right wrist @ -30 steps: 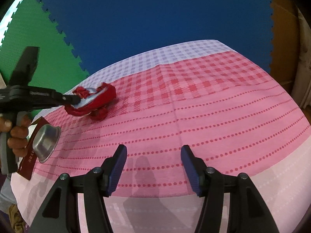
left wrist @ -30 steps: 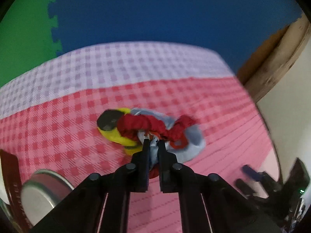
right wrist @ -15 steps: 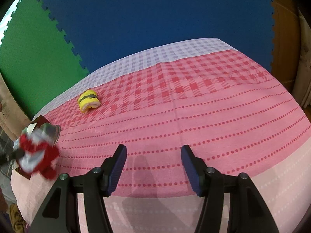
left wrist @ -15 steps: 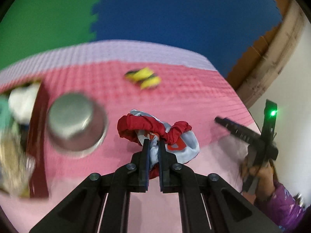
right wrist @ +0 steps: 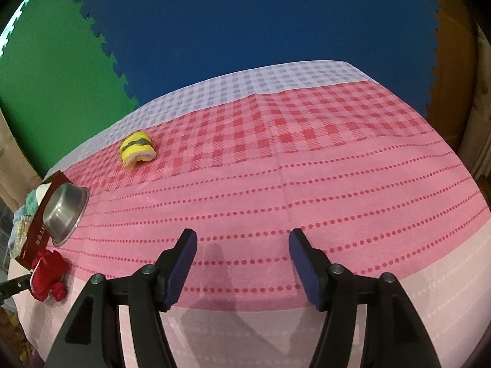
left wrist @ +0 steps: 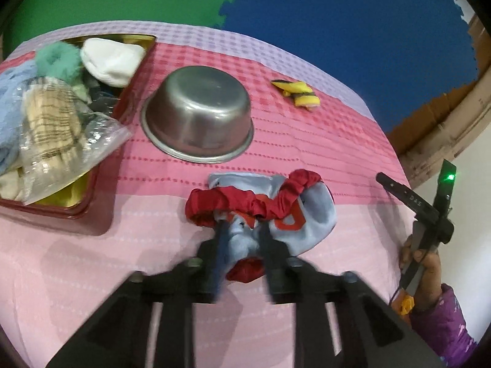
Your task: Organize soft objects
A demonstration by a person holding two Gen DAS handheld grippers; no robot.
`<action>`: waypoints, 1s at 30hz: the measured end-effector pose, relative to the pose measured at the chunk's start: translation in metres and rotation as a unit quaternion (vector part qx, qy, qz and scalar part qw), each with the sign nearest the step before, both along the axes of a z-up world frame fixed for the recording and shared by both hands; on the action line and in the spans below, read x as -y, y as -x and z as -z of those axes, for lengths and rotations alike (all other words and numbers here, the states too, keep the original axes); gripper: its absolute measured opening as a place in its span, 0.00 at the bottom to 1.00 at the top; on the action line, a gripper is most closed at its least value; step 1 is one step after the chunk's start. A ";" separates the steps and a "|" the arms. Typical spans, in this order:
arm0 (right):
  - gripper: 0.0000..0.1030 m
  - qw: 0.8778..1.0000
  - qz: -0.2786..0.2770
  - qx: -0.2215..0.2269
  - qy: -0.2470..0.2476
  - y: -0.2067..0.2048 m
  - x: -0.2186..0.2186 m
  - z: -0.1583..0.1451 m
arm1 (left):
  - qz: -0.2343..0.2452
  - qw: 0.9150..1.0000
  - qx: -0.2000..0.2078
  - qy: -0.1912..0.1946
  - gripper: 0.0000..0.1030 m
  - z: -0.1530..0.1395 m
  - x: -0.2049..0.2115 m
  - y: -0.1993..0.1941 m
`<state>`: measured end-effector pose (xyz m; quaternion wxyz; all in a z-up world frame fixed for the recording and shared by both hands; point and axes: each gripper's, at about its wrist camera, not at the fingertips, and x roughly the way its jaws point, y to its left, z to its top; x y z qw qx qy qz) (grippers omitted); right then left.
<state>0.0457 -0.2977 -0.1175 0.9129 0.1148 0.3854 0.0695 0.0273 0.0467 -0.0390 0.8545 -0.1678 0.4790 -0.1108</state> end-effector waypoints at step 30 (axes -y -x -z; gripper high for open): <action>0.64 0.999 -0.050 -0.001 0.002 -0.021 -0.048 -0.015 | -0.002 1.000 0.020 0.000 0.08 0.009 -0.019 0.022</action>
